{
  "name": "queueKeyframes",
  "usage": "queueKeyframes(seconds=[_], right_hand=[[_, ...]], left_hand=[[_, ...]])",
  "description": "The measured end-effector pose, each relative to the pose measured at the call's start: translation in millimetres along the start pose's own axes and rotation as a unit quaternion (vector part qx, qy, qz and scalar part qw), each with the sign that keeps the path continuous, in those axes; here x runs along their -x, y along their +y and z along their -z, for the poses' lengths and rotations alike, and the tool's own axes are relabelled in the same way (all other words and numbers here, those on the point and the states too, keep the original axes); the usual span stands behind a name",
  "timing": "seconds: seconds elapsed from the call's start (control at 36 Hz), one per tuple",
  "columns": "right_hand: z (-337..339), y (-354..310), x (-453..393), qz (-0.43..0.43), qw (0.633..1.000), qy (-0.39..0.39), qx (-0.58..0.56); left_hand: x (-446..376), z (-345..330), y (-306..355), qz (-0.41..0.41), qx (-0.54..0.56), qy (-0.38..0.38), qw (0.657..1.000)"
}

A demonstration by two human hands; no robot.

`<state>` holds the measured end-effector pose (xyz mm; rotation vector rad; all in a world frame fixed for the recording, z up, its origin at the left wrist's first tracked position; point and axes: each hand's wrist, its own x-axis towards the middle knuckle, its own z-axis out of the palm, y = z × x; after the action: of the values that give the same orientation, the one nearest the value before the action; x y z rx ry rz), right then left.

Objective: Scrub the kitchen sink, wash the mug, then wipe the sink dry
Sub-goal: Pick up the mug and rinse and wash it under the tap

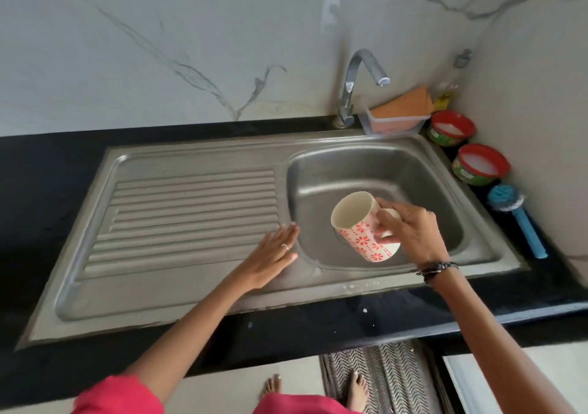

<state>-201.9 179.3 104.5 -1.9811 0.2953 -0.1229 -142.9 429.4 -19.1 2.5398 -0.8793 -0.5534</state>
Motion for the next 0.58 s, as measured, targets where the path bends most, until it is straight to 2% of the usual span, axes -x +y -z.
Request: queueKeyframes(seconds=[0.08,0.17,0.25,0.39,0.58], right_hand=[[3,-2,-4,0.035,0.991,-0.086,0.100],[-4,-11,-5,0.070,0.967,-0.170,0.174],[-17,-17,-5,0.102,0.939,-0.223,0.241],[-38,-21,-4,0.174,0.879,-0.279,0.345],[-51,-24,-1,0.209,0.834,-0.306,0.409]], left_hand=[[38,8,-27,0.017,-0.002,-0.031,0.999],[75,6,-46,0.026,0.004,-0.069,0.997],[99,-3,-53,0.017,-0.043,-0.083,0.996],[97,-9,-46,0.000,-0.089,-0.078,0.993],[51,-24,-11,-0.033,-0.082,-0.075,0.993]])
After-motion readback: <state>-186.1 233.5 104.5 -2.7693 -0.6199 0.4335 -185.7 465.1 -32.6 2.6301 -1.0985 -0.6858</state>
